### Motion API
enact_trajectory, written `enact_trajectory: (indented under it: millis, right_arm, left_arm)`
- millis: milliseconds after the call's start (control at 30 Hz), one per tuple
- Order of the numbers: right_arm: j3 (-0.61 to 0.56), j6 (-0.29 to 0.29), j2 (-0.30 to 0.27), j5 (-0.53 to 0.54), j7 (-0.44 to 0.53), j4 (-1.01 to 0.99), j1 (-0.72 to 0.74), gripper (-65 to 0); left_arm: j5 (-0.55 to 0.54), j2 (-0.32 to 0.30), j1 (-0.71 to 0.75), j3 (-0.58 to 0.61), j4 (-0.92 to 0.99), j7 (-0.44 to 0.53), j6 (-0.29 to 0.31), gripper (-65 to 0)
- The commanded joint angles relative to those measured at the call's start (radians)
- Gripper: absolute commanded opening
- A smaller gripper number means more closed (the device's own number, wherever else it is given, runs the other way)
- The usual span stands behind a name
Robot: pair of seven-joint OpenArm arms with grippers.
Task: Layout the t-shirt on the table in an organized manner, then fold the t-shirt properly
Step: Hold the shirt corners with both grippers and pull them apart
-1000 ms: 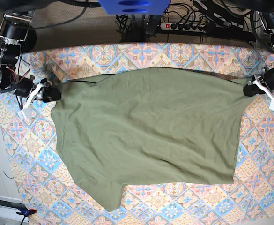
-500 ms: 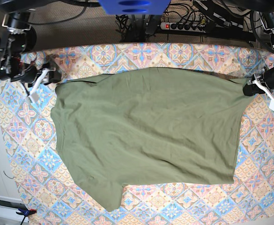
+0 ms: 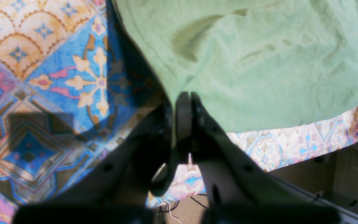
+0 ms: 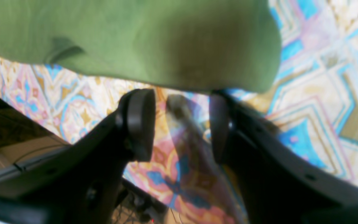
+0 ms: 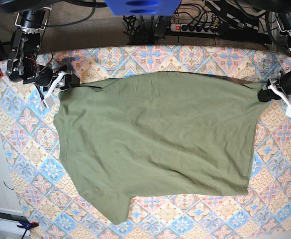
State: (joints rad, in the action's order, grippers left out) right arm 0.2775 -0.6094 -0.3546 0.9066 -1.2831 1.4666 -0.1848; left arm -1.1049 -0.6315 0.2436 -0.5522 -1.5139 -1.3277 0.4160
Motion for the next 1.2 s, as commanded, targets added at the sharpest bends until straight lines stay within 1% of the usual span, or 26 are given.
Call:
enact_trajectory:
  millis: [0, 100, 233, 367, 433, 467, 600, 633, 667, 767, 867, 1000, 1100, 1167]
  right_arm:
    - [0.006, -0.004, -0.016, 0.006, 0.006, -0.007, 0.006, -37.8]
    - [0.006, -0.004, 0.024, 0.006, 0.006, -0.047, 0.024, -37.8]
    - [0.006, -0.004, 0.064, 0.006, 0.006, -0.073, 0.055, -37.8]
    - [0.006, -0.004, 0.085, 0.006, 0.004, -0.074, 0.067, -37.9]
    - [0.004, -0.004, 0.085, 0.006, 0.003, -0.074, 0.069, -39.0]
    - [0.004, -0.005, 0.085, 0.006, 0.000, -0.074, 0.069, -41.4]
    - [0.007, -0.007, 0.081, 0.009, -0.002, -0.062, 0.063, -57.4]
    - [0.009, -0.008, 0.081, 0.009, -0.002, -0.062, 0.061, -60.1]
    - [0.010, -0.010, 0.081, 0.010, -0.008, -0.056, 0.061, -61.2]
    - [0.042, -0.010, 0.078, 0.013, -0.051, 0.015, 0.048, -61.2]
    - [0.125, -0.010, 0.078, 0.062, -0.077, 0.099, -0.009, -61.2]
    - [0.193, -0.010, 0.039, 0.133, -0.092, 0.159, -0.071, -61.3]
    - [0.234, -0.010, 0.016, 0.153, -0.096, 0.193, -0.123, -61.4]
    - [0.262, -0.010, 0.015, 0.153, -0.096, 0.227, -0.166, -61.4]
  left_arm:
    - [-0.019, -0.026, -0.011, -0.010, -0.014, 0.014, 0.002, -65.0]
    - [-0.019, -0.026, -0.011, -0.010, -0.014, 0.014, 0.002, -65.0]
    - [-0.019, -0.026, -0.011, -0.010, -0.014, 0.014, 0.002, -65.0]
    - [-0.019, -0.026, -0.011, -0.010, -0.014, 0.014, 0.002, -65.0]
    - [-0.019, -0.026, -0.011, -0.010, -0.014, 0.014, 0.002, -65.0]
    - [-0.019, -0.026, -0.011, -0.010, -0.014, 0.014, 0.002, -65.0]
    - [-0.021, -0.026, -0.011, -0.010, -0.014, 0.014, 0.002, -65.0]
    - [-0.021, -0.026, -0.011, -0.010, -0.014, 0.014, 0.002, -65.0]
    - [-0.021, -0.026, -0.011, -0.010, -0.014, 0.014, 0.002, -65.0]
    - [-0.021, -0.026, -0.011, -0.010, -0.014, 0.014, 0.002, -65.0]
    - [-0.021, -0.026, -0.011, -0.010, -0.014, 0.014, 0.002, -65.0]
    - [-0.021, -0.026, -0.011, -0.010, -0.014, 0.014, 0.002, -65.0]
    - [-0.021, -0.026, -0.008, -0.010, -0.014, 0.010, 0.002, -65.0]
    - [-0.021, -0.027, 0.001, -0.010, -0.014, 0.006, 0.002, -65.0]
